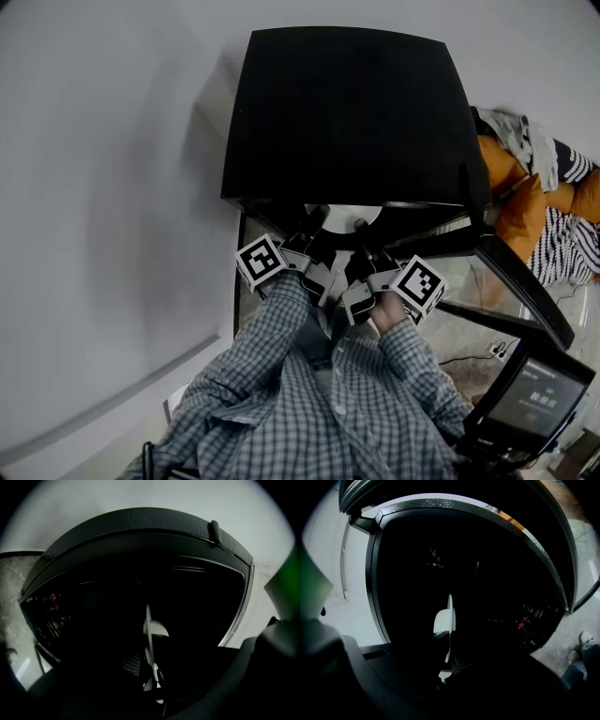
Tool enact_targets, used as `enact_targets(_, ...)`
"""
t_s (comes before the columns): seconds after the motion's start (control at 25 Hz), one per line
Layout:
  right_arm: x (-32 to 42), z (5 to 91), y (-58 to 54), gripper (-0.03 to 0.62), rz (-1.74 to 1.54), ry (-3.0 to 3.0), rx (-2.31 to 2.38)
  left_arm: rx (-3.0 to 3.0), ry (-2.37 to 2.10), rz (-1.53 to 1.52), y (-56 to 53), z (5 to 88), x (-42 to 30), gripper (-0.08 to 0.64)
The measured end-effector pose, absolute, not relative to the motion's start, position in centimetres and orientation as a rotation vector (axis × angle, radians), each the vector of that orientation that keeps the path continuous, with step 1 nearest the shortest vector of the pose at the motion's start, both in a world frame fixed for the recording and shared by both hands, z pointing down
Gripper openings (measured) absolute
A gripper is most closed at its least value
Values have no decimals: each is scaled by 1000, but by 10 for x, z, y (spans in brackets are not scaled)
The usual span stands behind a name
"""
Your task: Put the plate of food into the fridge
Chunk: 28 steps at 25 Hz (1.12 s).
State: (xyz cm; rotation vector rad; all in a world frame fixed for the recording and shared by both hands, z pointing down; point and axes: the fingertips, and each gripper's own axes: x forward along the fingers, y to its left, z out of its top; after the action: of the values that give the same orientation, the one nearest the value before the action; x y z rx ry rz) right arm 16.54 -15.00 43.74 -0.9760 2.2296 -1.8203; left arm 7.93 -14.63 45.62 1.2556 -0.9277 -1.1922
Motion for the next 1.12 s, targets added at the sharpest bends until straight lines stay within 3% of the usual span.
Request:
enact_targets(0.4, 166, 437, -153, 15, -1826, 2127, -961, 1302, -954, -1147, -145, 455, 79, 35)
enact_targets(0.6, 162, 432, -166, 15, -1794, 2092, -988, 1356, -900, -1170, -149, 439, 81, 75)
enact_targets(1.12, 159, 421, -206, 16, -1705, 2051, -1035, 1403, -844, -1139, -149, 428, 94, 75)
